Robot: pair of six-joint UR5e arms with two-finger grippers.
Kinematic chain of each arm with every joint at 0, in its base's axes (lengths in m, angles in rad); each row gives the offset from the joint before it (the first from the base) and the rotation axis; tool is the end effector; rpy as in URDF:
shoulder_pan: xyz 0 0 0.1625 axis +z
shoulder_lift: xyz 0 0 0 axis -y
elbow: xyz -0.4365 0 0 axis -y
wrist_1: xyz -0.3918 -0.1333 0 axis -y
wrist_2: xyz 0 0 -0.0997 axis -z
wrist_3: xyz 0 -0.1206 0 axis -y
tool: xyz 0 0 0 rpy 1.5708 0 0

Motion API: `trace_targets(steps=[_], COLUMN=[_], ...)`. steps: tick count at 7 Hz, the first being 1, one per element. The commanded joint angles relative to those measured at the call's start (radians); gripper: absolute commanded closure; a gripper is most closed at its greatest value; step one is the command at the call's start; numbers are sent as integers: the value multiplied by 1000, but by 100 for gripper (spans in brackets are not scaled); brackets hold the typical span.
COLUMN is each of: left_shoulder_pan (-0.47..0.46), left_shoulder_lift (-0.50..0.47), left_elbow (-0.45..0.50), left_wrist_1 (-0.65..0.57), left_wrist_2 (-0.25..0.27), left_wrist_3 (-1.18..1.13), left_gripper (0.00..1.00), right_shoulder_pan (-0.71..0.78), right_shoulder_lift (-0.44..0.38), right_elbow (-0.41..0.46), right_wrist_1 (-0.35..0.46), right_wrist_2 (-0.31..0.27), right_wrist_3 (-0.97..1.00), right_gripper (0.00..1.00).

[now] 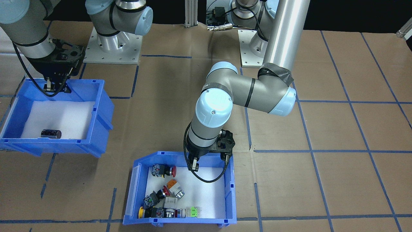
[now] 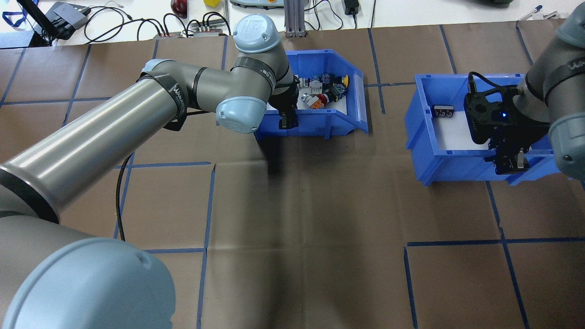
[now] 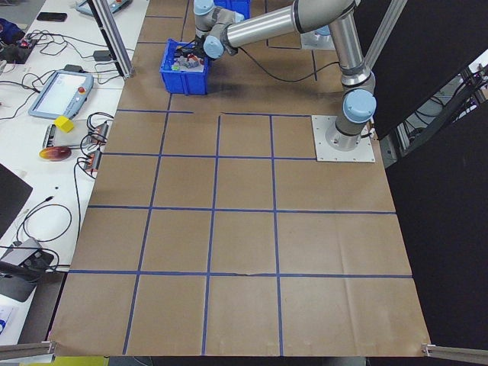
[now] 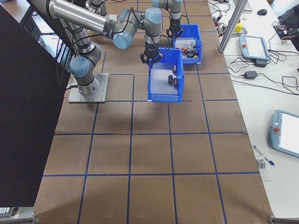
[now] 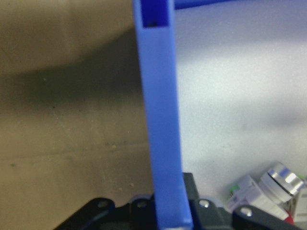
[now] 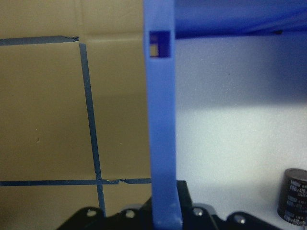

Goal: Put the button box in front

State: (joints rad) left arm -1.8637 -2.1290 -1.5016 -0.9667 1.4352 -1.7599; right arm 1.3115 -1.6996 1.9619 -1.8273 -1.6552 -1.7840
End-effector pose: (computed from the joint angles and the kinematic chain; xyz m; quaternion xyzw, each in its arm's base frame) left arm -0.3424 -0.6173 0.2414 0.6639 -0.7425 -0.0281 0.0841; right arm 0.0110 -0.4388 0.3730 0.6901 -0.7225 -0.0375 0.0195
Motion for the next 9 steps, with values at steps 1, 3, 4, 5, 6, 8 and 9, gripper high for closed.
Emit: trace_targets(steps=[1, 3, 4, 5, 6, 8, 9], left_shoulder_pan=[0, 1, 4, 4, 21, 78, 95], left_shoulder_lift=[4, 23, 38, 61, 105, 208, 252], left_elbow=[11, 15, 24, 55, 119, 216, 218], left_wrist_1=[0, 0, -1, -57, -233, -485, -525], left_wrist_2=[1, 2, 7, 28, 31, 59, 98], left_wrist_3=[-3, -4, 6, 35, 195, 558, 811], left_gripper=[34, 29, 19, 15, 10, 3, 2], right_shoulder_pan=[0, 0, 2, 23, 56, 69, 75], right_shoulder_lift=[0, -2, -3, -9, -21, -49, -93], right_elbow=[0, 2, 9, 23, 41, 105, 159], right_wrist_1=[-1, 0, 3, 3, 3, 2, -9], right_wrist_2=[0, 2, 2, 0, -9, -6, 1], right_wrist_3=[0, 0, 2, 3, 14, 21, 23], right_gripper=[93, 93, 93, 93, 93, 93, 92])
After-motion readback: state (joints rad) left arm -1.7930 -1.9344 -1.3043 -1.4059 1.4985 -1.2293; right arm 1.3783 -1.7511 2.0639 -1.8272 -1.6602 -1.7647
